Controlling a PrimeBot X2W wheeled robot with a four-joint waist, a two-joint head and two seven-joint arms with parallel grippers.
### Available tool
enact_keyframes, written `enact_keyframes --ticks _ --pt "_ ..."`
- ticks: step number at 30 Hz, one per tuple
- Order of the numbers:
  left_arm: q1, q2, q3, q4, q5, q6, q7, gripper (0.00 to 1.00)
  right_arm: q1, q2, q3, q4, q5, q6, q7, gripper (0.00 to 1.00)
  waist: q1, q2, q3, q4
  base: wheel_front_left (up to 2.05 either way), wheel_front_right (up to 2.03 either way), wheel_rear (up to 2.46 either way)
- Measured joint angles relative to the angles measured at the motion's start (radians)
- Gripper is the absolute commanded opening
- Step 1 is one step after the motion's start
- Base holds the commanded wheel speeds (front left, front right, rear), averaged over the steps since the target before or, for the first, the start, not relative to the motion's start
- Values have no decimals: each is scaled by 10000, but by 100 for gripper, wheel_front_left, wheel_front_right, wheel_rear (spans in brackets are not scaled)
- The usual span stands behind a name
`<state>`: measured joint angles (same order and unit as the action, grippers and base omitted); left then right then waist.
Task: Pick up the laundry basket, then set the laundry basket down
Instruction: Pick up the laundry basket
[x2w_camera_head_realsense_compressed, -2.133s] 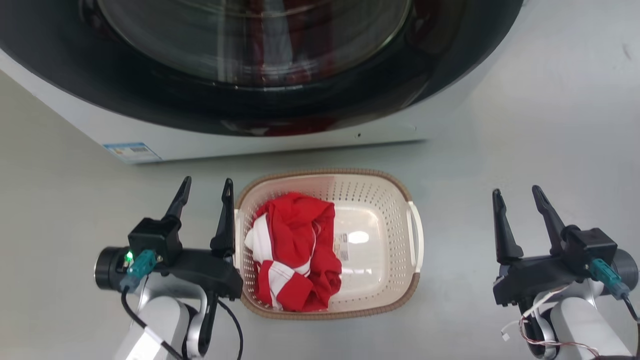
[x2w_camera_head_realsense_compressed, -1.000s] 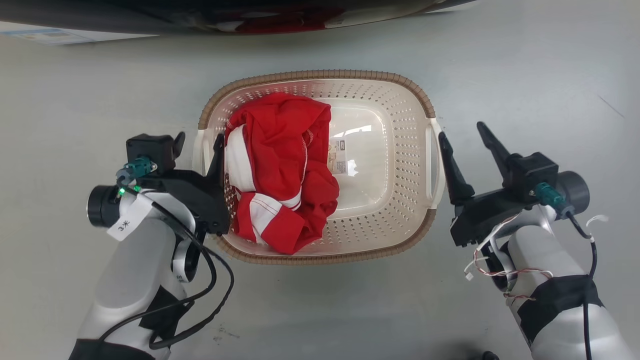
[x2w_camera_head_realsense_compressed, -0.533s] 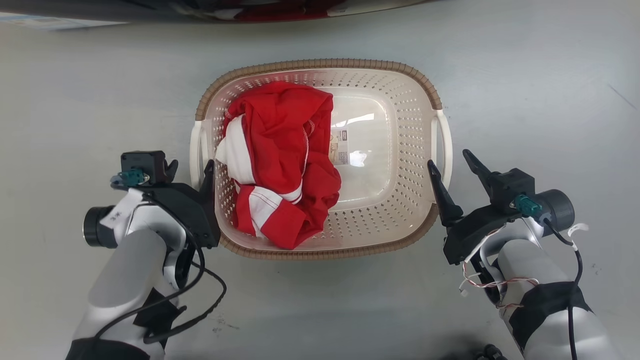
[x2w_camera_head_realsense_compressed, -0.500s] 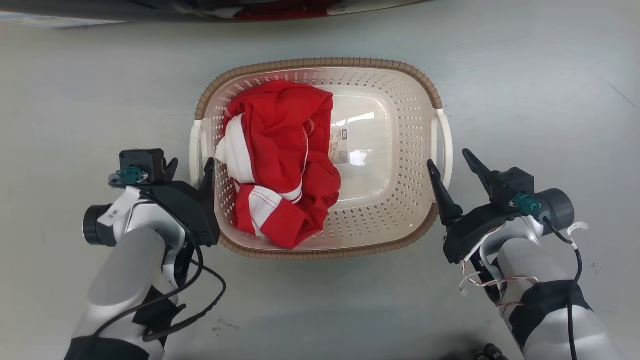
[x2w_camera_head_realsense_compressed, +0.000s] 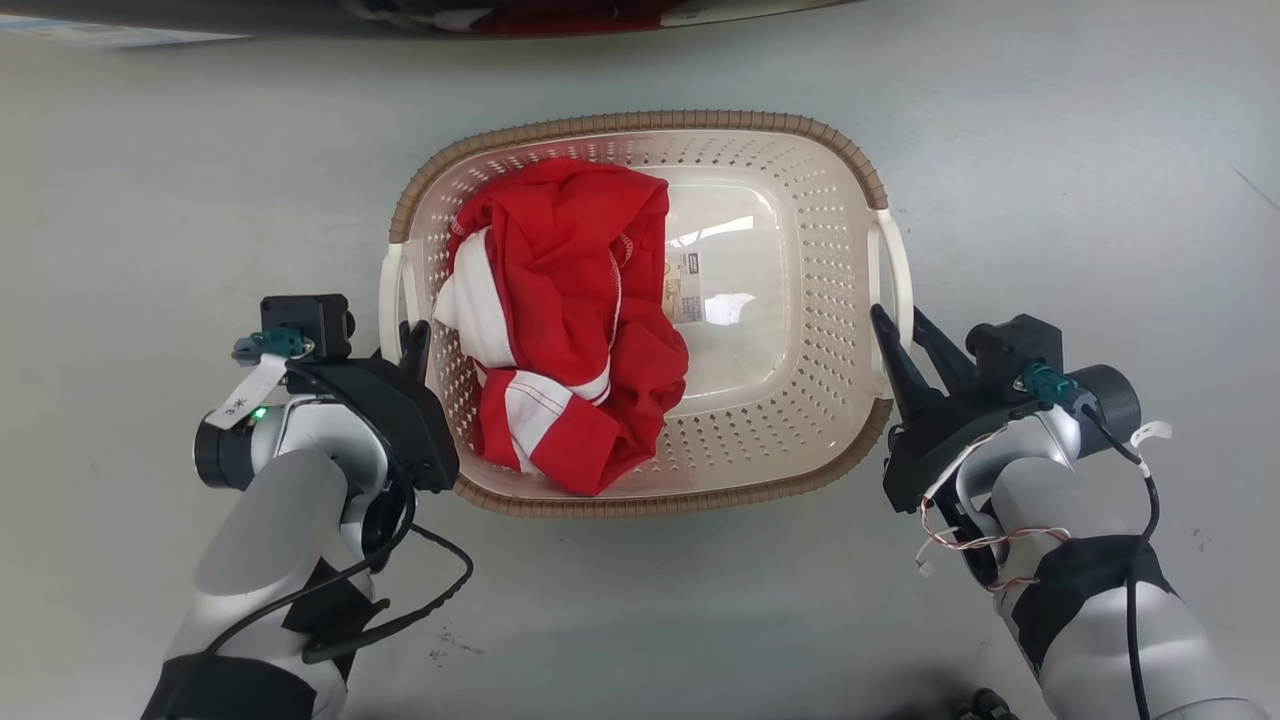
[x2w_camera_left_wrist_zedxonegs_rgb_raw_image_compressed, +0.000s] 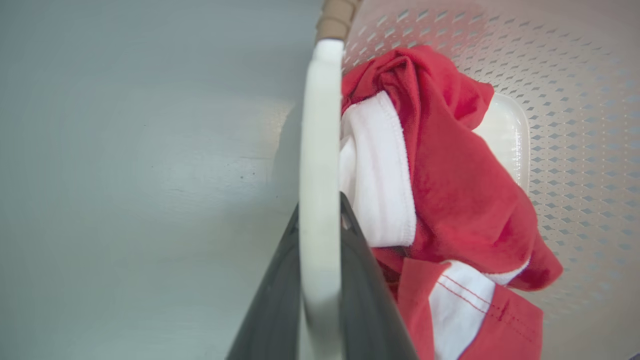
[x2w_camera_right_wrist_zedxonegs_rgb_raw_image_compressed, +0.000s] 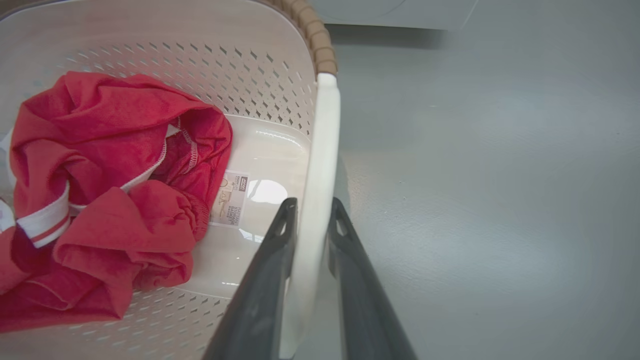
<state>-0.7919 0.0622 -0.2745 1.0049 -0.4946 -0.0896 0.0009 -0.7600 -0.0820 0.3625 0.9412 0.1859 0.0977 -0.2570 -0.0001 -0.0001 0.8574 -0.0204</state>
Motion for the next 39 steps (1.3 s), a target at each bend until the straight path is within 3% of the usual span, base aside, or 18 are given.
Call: enact_keyframes --ticks 16,39 --pt "9 -318 -562 1243 33 -249 155 0 -39 23 67 1505 433 330 165 0 1 0 -952 34 0 0 0" --pt "622 -606 -917 2412 -368 -339 1442 0 769 196 780 2696 1346 426 1258 0 -1 0 -3857 40 0 0 0"
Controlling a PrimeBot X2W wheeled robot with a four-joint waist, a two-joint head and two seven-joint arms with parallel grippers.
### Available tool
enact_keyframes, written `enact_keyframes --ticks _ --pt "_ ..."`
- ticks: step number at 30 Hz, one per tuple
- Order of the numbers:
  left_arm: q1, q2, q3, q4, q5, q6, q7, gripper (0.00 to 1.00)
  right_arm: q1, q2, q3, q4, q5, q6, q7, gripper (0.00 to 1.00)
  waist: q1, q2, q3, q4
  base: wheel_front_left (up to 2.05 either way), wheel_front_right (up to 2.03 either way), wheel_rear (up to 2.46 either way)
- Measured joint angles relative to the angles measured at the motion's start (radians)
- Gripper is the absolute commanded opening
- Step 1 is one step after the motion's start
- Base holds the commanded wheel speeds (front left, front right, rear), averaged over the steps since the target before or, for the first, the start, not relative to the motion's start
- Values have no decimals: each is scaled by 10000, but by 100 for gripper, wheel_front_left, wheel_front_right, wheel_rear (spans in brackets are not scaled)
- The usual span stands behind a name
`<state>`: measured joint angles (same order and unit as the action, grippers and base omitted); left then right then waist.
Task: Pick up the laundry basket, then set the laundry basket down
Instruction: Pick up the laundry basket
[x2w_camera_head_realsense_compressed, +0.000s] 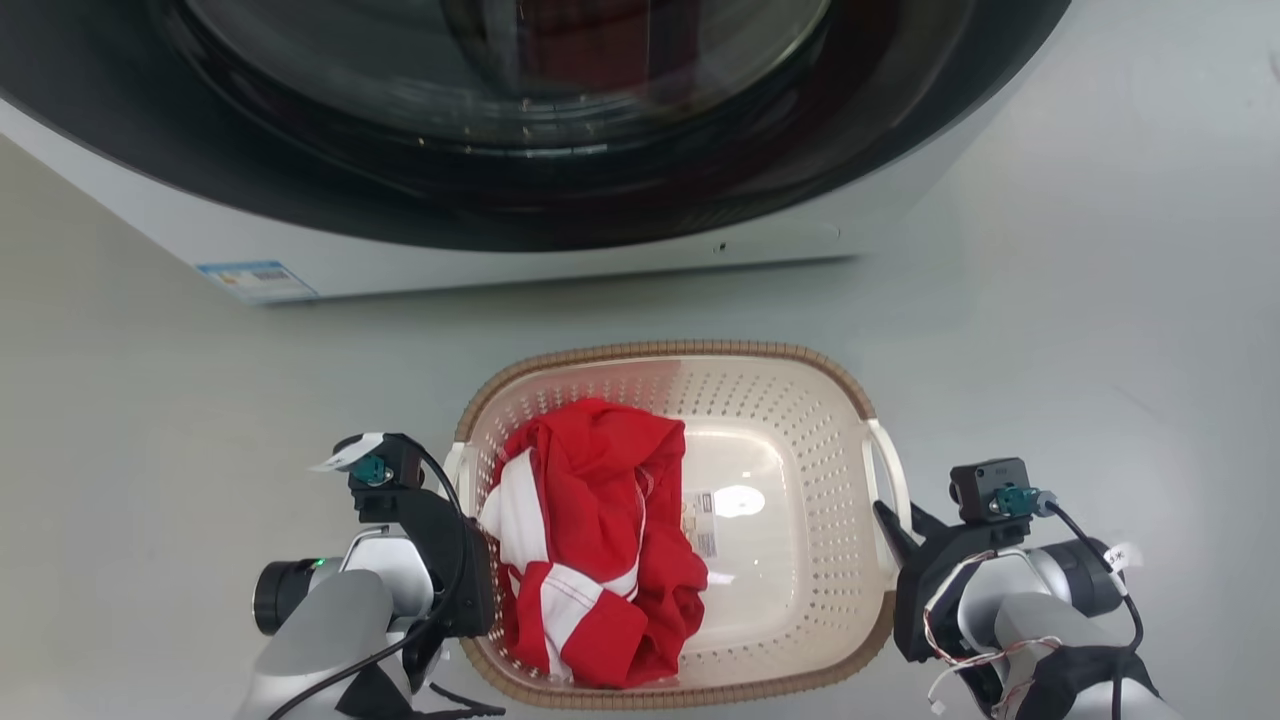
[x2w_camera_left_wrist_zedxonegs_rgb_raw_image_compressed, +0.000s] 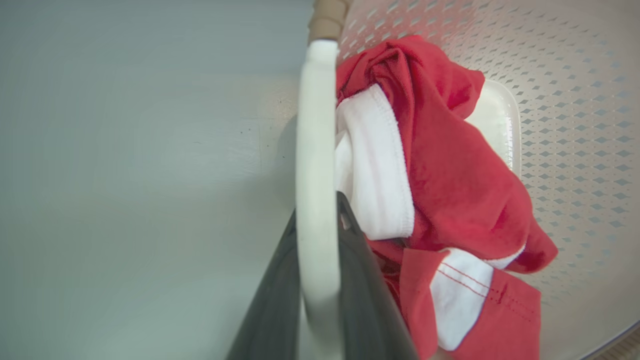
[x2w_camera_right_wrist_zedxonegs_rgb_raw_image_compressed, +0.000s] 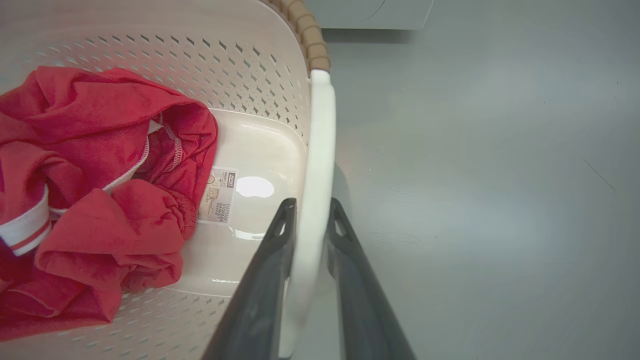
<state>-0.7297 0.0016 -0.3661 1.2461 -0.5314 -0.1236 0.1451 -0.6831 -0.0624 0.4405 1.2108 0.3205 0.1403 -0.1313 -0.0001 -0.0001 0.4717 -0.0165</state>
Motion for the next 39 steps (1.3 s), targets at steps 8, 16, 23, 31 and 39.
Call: enact_keyframes --ticks 8,16,23,31,39 --pt "390 -6 -59 119 -314 -79 600 0 565 21 407 8 579 4 437 0 -1 0 -1172 30 0 0 0" --pt "1088 44 -464 46 -941 -73 1323 0 1178 40 851 -6 1076 4 1045 0 -1 0 -2370 -16 0 0 0" --pt "1607 104 -704 19 -1430 -69 1983 0 1737 46 1225 -98 1557 2 1611 0 -1 0 -3412 -93 0 0 0" --pt "1974 138 -936 -73 -1714 -58 2495 0 2266 -58 1593 -339 2082 2 2132 0 -1 0 -4416 -102 0 0 0" --pt "2126 182 -993 -52 -2006 -40 2709 0 2337 -192 1919 -639 2621 -4 2635 0 0 0 -4969 -50 0 0 0"
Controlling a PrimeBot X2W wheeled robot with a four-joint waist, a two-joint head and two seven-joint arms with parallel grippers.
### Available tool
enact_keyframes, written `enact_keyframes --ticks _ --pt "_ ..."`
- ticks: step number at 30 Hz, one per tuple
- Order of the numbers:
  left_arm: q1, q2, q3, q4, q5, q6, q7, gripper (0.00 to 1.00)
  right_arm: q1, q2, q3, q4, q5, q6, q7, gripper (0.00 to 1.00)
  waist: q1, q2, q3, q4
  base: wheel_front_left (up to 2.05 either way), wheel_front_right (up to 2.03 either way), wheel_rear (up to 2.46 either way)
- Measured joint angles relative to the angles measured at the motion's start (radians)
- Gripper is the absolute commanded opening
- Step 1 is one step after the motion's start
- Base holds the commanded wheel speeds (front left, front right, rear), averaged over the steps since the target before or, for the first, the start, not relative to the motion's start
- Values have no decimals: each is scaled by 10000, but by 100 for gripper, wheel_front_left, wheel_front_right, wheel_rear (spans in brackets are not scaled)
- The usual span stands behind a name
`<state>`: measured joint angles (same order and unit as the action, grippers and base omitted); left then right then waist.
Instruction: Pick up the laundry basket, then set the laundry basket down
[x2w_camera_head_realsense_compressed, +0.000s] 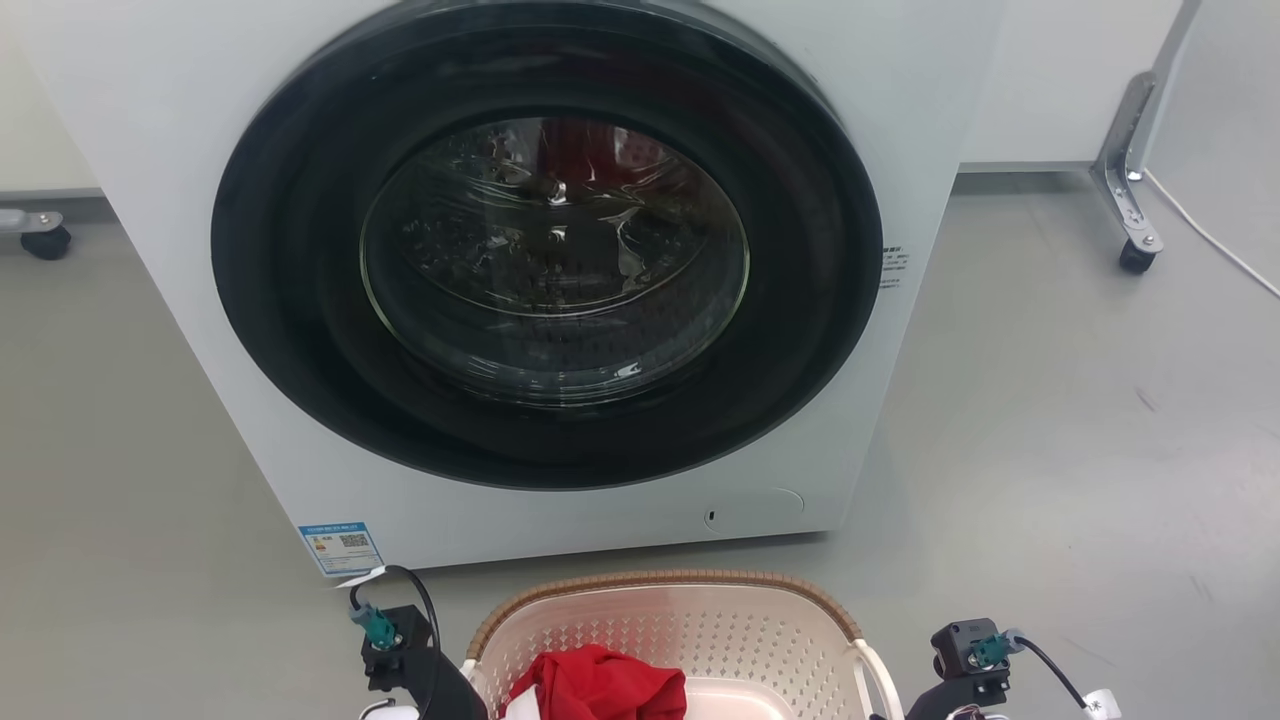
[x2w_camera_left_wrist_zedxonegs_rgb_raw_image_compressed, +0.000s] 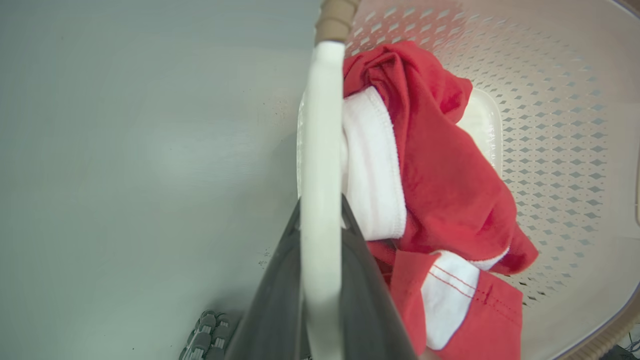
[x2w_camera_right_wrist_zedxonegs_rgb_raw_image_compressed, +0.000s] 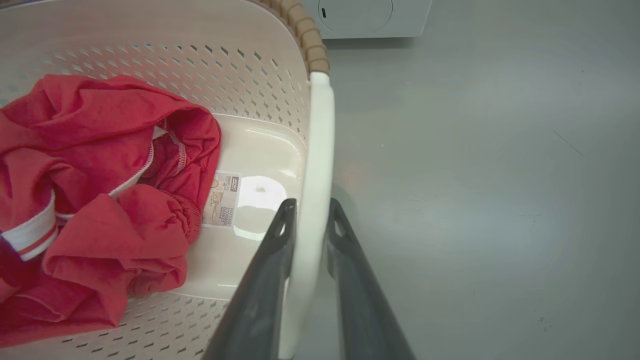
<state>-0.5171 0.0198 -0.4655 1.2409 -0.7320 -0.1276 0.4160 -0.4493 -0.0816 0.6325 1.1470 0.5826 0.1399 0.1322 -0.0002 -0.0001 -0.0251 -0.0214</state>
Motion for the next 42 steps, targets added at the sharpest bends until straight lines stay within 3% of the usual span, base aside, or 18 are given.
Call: enact_keyframes --ticks 42 --pt "182 33 -594 -94 -631 46 -81 0 292 -554 1099 -742 1670 -4 790 0 3 2 -144 127 0 0 0"
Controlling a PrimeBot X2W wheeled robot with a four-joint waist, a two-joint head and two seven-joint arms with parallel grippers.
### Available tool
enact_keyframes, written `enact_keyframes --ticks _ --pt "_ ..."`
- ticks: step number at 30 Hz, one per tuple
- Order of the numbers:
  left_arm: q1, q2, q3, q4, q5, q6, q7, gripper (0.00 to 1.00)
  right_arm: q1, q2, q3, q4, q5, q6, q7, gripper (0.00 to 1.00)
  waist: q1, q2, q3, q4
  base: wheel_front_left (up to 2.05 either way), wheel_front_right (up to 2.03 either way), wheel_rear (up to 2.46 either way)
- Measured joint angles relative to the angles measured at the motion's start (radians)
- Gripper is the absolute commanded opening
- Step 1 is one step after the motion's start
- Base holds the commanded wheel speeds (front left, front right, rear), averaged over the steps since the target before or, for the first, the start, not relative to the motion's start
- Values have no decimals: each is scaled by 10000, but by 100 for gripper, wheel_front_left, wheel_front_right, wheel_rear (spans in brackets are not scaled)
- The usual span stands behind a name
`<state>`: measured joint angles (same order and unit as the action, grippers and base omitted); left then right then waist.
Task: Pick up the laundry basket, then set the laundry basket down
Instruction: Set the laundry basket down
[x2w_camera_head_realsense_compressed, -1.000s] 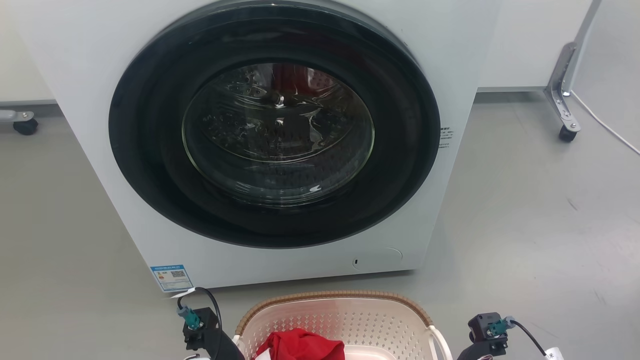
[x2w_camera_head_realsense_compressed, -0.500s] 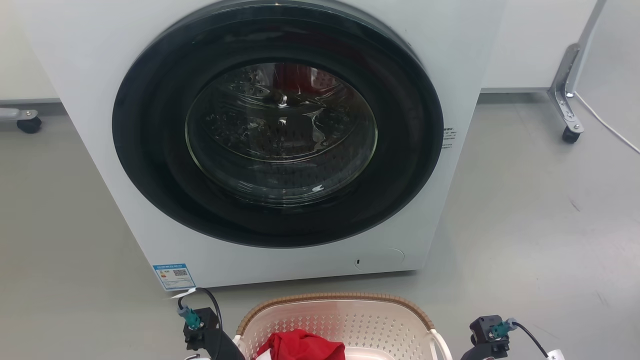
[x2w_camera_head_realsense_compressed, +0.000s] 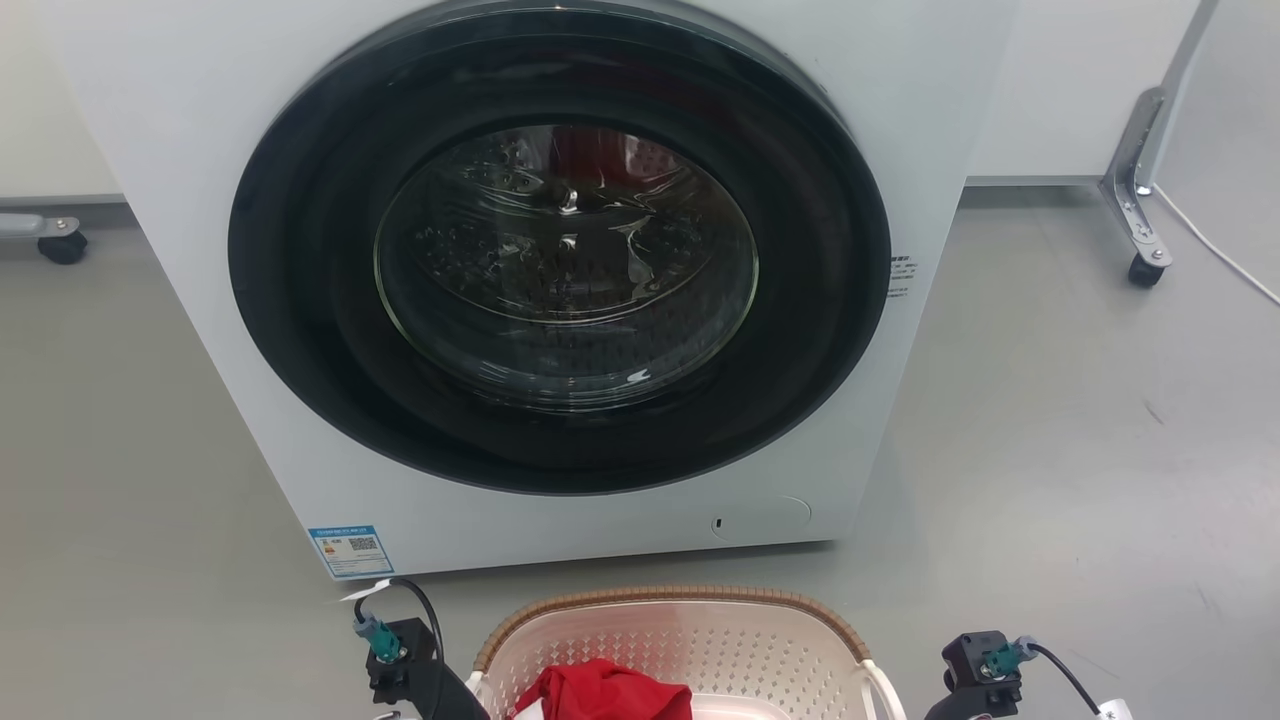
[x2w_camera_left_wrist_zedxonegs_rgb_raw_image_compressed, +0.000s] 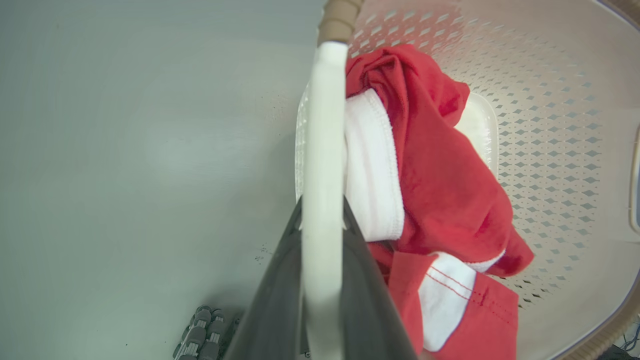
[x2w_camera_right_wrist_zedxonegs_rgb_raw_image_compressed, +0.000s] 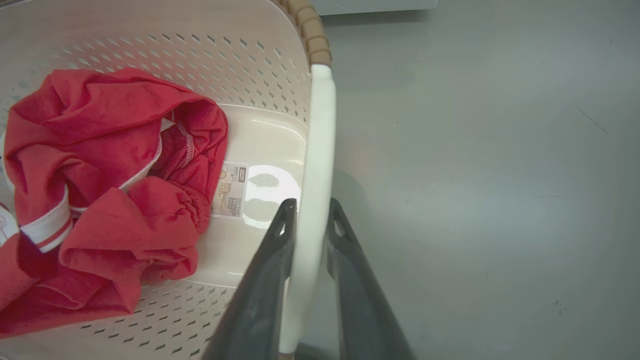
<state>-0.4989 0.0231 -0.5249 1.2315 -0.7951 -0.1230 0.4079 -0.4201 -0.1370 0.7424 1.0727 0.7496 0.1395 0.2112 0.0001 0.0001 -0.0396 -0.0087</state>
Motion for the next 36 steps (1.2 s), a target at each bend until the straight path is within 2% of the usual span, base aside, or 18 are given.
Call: enact_keyframes --ticks 9,20,36 --pt "0 -2 -79 -8 -27 6 -244 0 -15 -67 125 -56 173 0 -27 0 0 0 122 6 0 0 0" --pt "-79 -4 -249 -163 -25 176 -978 0 -235 -119 205 -59 219 0 -637 0 0 0 703 -63 0 0 0" --pt "-1110 -6 -366 -412 232 529 -2265 0 -1457 -209 186 -44 36 0 -1745 0 1 0 2597 -164 0 0 0"
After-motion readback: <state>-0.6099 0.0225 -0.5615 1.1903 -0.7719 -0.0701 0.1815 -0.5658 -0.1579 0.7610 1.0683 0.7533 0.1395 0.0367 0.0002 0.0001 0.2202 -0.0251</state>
